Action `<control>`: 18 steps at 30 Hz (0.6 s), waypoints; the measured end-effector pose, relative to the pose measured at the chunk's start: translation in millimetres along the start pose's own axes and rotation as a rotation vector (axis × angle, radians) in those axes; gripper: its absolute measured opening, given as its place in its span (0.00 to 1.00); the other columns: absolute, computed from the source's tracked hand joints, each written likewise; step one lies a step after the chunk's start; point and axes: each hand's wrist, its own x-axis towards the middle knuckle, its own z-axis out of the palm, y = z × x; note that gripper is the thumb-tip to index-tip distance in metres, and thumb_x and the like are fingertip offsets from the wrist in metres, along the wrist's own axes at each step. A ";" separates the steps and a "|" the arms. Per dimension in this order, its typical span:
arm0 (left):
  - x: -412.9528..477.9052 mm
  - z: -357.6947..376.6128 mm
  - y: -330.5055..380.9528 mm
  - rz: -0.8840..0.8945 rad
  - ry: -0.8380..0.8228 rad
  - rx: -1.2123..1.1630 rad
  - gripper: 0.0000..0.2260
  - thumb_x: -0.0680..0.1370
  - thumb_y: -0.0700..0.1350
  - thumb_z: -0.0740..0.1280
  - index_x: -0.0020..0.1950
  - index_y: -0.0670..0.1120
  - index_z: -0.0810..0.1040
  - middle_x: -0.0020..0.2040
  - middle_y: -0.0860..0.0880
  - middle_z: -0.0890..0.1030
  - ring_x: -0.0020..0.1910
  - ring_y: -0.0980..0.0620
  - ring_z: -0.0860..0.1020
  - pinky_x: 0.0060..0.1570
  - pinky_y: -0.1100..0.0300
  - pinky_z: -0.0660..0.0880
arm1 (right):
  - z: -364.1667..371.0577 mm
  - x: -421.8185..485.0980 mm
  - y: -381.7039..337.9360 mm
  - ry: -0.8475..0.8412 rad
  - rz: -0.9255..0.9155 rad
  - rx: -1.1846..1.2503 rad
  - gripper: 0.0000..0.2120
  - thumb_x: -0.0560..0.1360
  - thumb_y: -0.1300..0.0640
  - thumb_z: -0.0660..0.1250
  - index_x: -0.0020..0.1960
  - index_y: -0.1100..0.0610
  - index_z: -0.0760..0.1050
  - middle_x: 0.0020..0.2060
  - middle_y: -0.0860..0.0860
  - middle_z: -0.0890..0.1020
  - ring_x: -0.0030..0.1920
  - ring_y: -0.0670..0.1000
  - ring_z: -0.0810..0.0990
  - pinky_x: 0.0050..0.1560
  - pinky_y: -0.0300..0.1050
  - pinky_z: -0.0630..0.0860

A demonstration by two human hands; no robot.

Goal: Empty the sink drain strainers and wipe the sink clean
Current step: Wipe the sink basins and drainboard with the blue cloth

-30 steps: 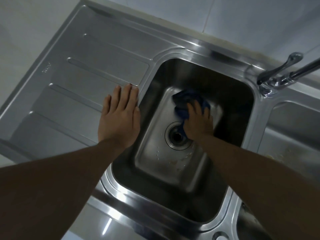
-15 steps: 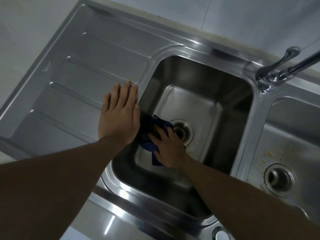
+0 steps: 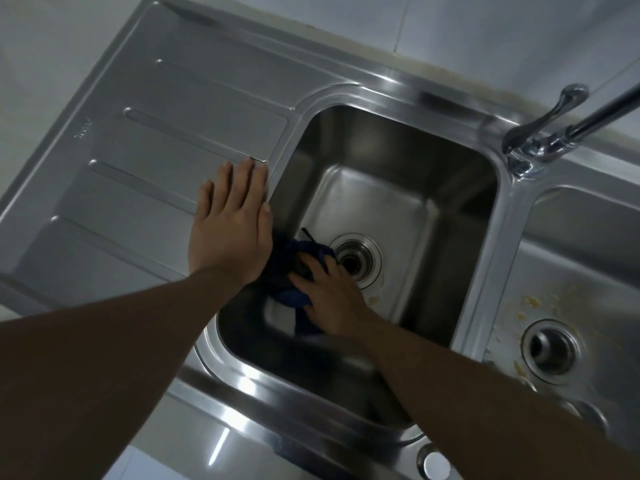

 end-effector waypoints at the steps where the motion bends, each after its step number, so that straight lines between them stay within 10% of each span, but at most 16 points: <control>1: 0.6 0.4 -0.1 0.003 0.003 0.002 0.26 0.84 0.51 0.46 0.82 0.50 0.49 0.82 0.50 0.50 0.81 0.46 0.47 0.79 0.45 0.48 | -3.5 7.3 0.8 0.012 0.075 0.016 0.30 0.76 0.52 0.65 0.77 0.49 0.64 0.79 0.57 0.58 0.73 0.66 0.60 0.66 0.60 0.66; 5: 0.7 1.3 -0.8 0.010 0.014 -0.003 0.25 0.84 0.52 0.45 0.82 0.50 0.50 0.82 0.50 0.51 0.81 0.46 0.48 0.79 0.46 0.48 | -5.6 19.9 -15.6 0.098 0.357 0.096 0.29 0.79 0.53 0.61 0.79 0.49 0.60 0.80 0.56 0.55 0.71 0.64 0.59 0.67 0.57 0.64; 12: -0.8 2.5 -0.7 0.007 0.017 -0.016 0.25 0.84 0.51 0.45 0.82 0.49 0.49 0.82 0.49 0.51 0.81 0.46 0.48 0.79 0.45 0.48 | 5.7 -5.7 -16.5 0.035 0.068 0.022 0.30 0.77 0.55 0.63 0.78 0.51 0.64 0.78 0.59 0.59 0.71 0.67 0.63 0.62 0.58 0.68; 18: -1.5 3.9 -2.2 0.027 -0.008 0.016 0.26 0.84 0.52 0.43 0.82 0.48 0.45 0.82 0.47 0.48 0.81 0.44 0.47 0.78 0.43 0.49 | 7.8 6.8 -33.3 0.173 0.484 0.135 0.29 0.80 0.56 0.61 0.80 0.52 0.58 0.78 0.60 0.58 0.69 0.65 0.66 0.65 0.58 0.67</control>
